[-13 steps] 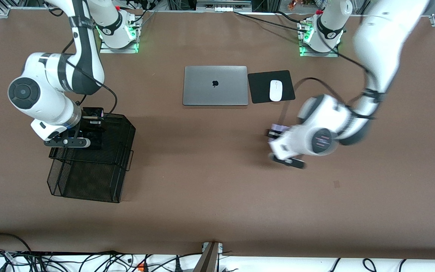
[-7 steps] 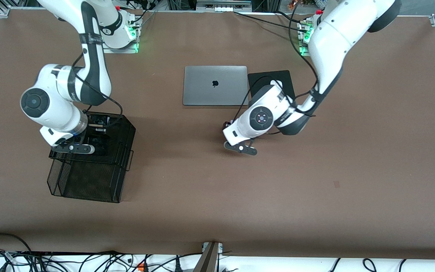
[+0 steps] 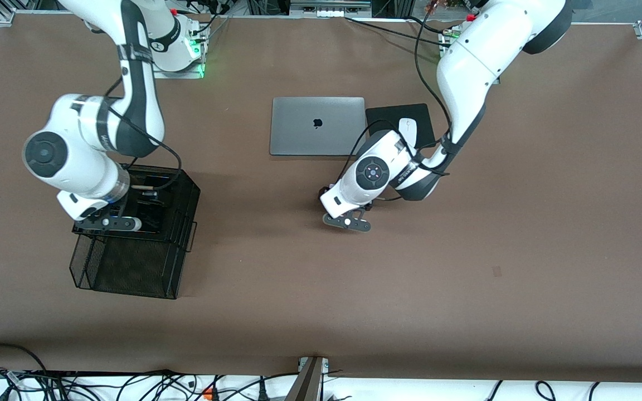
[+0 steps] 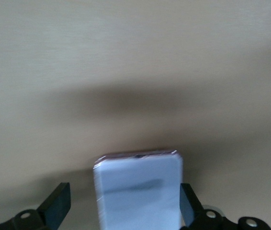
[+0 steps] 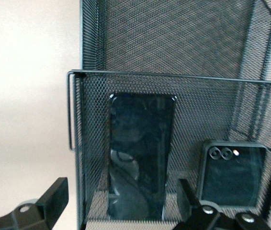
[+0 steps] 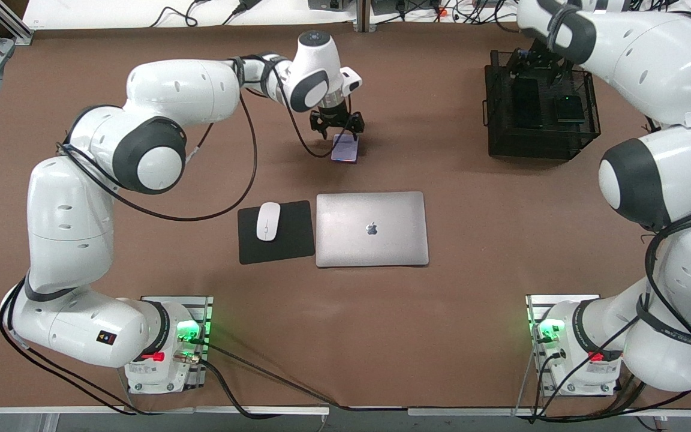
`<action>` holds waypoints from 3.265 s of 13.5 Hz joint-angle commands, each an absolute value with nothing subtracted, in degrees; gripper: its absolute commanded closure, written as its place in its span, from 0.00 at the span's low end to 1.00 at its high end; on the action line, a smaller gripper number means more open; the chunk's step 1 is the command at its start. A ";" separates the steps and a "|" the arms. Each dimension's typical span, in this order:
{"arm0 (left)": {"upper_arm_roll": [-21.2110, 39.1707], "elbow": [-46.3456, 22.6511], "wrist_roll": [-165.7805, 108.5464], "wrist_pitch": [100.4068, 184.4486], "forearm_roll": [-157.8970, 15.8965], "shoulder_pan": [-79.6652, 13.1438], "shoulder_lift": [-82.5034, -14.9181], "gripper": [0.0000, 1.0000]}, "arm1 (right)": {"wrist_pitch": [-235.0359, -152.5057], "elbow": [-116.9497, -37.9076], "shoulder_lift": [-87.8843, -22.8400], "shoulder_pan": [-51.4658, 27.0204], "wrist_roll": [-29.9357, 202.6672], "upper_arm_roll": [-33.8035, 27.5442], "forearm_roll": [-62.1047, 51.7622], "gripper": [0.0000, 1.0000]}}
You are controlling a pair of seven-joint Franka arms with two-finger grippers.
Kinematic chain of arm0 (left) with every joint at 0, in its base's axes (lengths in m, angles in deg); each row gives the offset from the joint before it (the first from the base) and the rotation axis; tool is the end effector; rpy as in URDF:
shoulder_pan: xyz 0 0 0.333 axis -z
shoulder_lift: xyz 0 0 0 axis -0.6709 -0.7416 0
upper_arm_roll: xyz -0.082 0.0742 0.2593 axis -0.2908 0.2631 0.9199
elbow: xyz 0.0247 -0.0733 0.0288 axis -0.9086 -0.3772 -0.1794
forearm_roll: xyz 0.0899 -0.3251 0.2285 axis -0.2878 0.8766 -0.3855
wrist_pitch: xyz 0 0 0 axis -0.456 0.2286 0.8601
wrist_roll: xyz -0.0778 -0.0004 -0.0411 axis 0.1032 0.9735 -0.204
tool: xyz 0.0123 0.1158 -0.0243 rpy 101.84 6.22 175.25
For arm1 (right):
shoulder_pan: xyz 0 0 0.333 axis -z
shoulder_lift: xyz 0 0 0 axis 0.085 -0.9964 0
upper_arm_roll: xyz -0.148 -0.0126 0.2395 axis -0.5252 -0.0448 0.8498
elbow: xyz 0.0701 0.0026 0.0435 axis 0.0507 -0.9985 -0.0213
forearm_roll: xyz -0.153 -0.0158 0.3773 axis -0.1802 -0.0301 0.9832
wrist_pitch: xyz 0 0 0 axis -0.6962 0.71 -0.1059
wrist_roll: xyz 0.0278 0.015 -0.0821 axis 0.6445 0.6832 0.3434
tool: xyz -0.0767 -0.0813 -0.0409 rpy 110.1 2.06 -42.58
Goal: Place phones with both arms
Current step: 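Release the white phone beside the laptop while the right gripper leaves the basket, then lower the right gripper onto the white phone and close it, then carry the white phone with the right gripper into the basket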
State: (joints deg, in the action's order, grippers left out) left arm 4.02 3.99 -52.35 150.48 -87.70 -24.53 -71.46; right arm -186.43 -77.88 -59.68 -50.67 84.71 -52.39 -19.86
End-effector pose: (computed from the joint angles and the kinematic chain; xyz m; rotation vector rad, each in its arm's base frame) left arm 0.5561 -0.4244 0.1592 2.9972 -0.2272 -0.2408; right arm 0.6242 0.0836 0.3379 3.1055 -0.0579 -0.1694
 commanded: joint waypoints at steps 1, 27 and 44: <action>4.63 3.23 -52.32 137.90 -87.55 -28.14 -62.85 0.00 | -175.13 -69.66 -59.14 -50.14 85.64 -54.80 -20.12 0.00; 26.87 -6.80 -16.09 121.68 -83.86 -41.34 -23.70 0.00 | -206.90 -49.51 -92.18 -67.72 22.79 -30.64 -17.14 0.00; 27.22 -5.83 -17.42 119.40 -83.86 -42.05 -23.97 0.00 | -200.80 -48.81 -87.91 -67.72 32.99 -34.14 -17.14 0.88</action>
State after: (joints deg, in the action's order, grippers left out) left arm 27.48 -7.62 -17.01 120.83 -82.59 -42.20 -23.32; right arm -207.19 -48.68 -92.77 -67.95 30.51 -32.76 -17.69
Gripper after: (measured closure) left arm 0.000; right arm 0.163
